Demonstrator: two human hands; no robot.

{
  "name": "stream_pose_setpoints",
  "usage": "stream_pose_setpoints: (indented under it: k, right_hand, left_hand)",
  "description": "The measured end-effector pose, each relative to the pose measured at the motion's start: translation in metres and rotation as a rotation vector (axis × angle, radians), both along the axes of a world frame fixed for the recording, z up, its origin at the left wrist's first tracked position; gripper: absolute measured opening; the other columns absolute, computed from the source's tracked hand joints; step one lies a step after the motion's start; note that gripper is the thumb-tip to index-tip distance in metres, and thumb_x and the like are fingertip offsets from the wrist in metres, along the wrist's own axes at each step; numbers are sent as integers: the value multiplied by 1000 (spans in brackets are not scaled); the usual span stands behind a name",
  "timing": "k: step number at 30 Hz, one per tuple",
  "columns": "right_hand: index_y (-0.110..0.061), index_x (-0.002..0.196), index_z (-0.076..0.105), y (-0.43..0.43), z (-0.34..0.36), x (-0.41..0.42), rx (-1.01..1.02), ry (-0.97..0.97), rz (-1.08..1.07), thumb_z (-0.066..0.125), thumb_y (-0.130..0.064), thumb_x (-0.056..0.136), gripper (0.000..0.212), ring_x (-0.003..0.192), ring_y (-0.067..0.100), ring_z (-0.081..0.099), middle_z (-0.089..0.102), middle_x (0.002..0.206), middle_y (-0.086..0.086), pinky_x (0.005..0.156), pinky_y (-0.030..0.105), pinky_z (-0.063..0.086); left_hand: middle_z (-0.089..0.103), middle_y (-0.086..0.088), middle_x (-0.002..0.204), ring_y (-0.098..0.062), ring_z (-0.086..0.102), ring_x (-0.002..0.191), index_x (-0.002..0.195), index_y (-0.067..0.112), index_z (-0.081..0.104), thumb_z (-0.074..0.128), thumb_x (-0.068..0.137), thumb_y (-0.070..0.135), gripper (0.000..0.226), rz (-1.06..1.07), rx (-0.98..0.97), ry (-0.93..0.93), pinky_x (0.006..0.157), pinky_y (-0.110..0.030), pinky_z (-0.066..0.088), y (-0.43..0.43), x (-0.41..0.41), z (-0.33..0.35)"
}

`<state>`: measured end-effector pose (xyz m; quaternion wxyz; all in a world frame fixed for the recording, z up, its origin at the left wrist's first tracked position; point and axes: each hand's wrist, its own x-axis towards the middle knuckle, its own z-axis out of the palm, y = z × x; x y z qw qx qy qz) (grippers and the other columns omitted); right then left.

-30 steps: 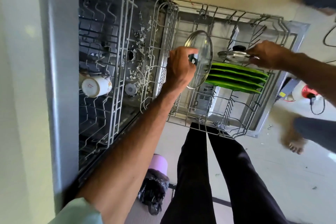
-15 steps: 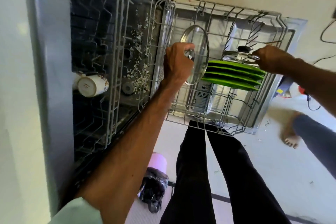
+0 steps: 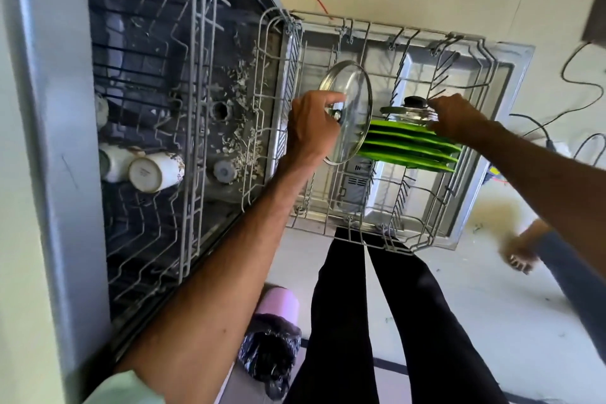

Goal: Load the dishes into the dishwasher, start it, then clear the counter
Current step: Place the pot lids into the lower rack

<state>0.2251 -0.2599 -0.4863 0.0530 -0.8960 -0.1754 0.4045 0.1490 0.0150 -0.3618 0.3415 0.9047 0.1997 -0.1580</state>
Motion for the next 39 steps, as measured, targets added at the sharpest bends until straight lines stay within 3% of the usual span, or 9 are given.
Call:
stream_pose_setpoints:
  k: [3,7,10,13,16,19,23,30,39]
  right_hand:
    - [16,127,53,4,18,-9,193,-91,-187,73,-14,83,57,108,55,60,61,117,39,96,54,49]
    - [-9,155,29,24,64,1,455,-44,-421,85,-33,80,97,141,24,41,44,153,13,113,25,28]
    - [-19,148,45,30,78,25,639,-84,-433,80,-33,85,74,129,9,53,57,143,1,110,28,42]
    - [-17,113,74,29,87,50,706,-112,-445,72,-39,88,33,96,20,72,76,103,6,88,47,57]
    - [-20,102,78,20,93,63,590,-192,-401,66,-28,92,17,84,19,72,77,92,4,77,37,57]
    - [-21,104,76,7,94,71,457,-322,-409,60,-24,89,22,82,26,70,76,94,7,74,39,56]
    - [-15,102,74,-11,92,79,281,-347,-416,57,-13,91,21,79,38,66,73,92,16,72,42,56]
    - [-8,97,70,-17,83,79,179,-279,-170,56,-10,94,14,80,40,65,71,92,19,73,42,54]
    - [-12,97,67,-3,78,80,149,-261,-77,57,-8,90,13,78,40,64,69,89,20,71,44,53]
  left_hand:
    - [73,-6,117,-17,69,105,110,9,74,52,85,-15,42,-34,-48,-58,80,-24,57,0,10,7]
    - [77,-3,102,-14,73,93,92,14,80,62,84,-8,30,-141,-106,-126,84,-32,58,-2,34,14]
    - [77,2,93,-7,71,79,81,22,80,71,81,-4,27,-260,-158,-101,72,-28,58,-8,60,17]
    - [76,4,81,-5,69,70,75,22,79,69,80,-8,32,-348,-215,-134,69,-28,58,-23,85,18]
    - [76,-5,99,-10,68,93,78,13,80,67,79,-10,27,-278,-182,-223,86,-25,54,-39,106,1]
    - [66,-9,122,-21,55,120,95,12,75,66,78,-10,29,-217,1,-214,101,-33,46,-56,114,-27]
    - [59,-10,120,-22,49,118,107,5,65,53,78,-18,39,-242,70,-96,94,-27,43,-82,90,-52]
    - [53,-19,138,-31,48,130,138,-2,45,51,88,-11,51,-615,-40,278,107,-37,43,-109,45,-88]
    - [57,-18,135,-29,60,114,145,-2,40,54,90,-6,56,-768,62,253,97,-43,53,-113,37,-102]
